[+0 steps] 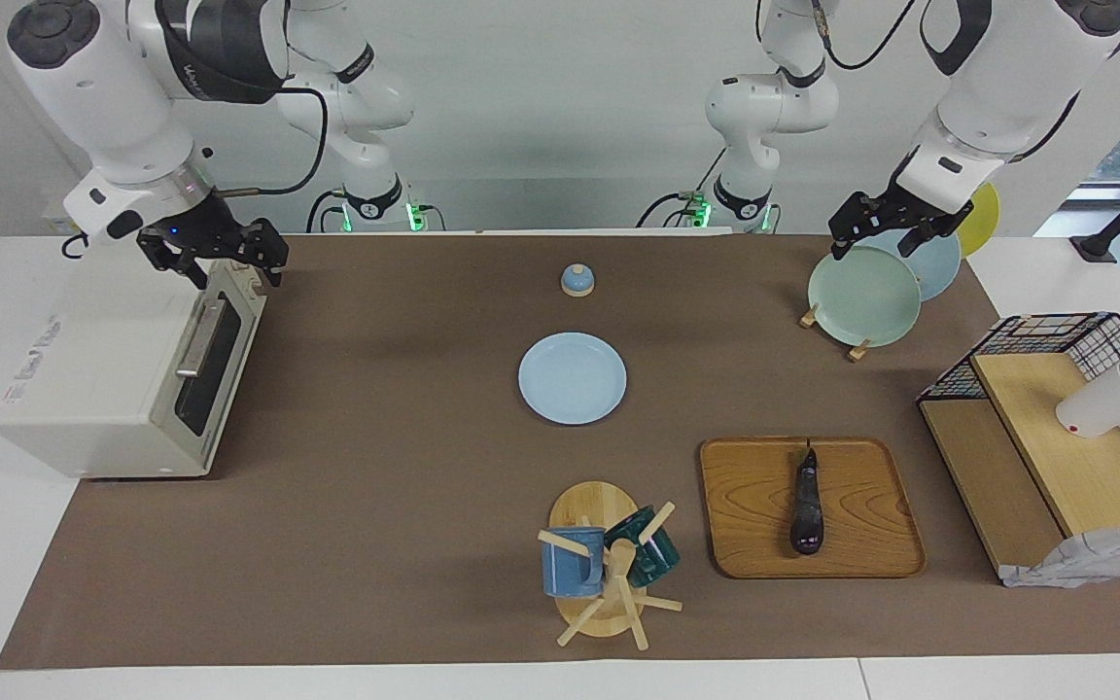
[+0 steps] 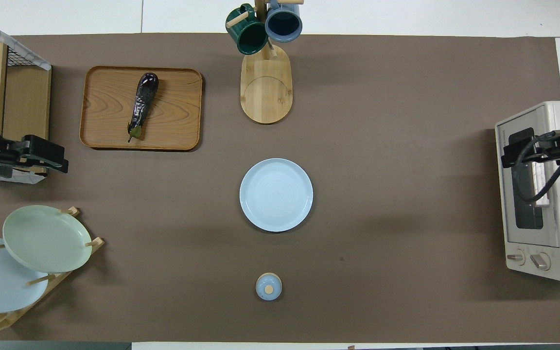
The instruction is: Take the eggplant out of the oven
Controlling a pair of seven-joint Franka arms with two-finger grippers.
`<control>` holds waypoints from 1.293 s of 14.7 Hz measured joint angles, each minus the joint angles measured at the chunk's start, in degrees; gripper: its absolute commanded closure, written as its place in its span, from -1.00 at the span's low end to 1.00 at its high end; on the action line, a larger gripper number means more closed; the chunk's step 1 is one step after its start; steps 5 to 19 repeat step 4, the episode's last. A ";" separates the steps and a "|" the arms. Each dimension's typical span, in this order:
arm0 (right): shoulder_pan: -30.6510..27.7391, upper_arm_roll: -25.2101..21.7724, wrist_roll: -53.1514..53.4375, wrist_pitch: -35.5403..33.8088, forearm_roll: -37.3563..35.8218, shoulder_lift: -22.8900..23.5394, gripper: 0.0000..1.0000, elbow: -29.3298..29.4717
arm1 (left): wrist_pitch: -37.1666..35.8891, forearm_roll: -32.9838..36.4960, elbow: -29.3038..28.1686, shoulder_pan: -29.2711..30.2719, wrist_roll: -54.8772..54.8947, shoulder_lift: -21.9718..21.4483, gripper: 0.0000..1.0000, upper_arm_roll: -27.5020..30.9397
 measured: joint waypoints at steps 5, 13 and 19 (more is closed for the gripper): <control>0.00 0.00 0.00 0.00 -0.08 0.00 -1.00 0.02 | 0.01 0.00 0.00 0.20 0.00 0.04 -1.00 0.00; 0.00 0.00 0.00 0.00 -0.08 0.00 -1.00 0.02 | 0.01 0.00 0.00 0.20 0.00 0.04 -1.00 0.00; 0.00 0.00 0.00 0.00 -0.08 0.00 -1.00 0.02 | 0.01 0.00 0.00 0.20 0.00 0.04 -1.00 0.00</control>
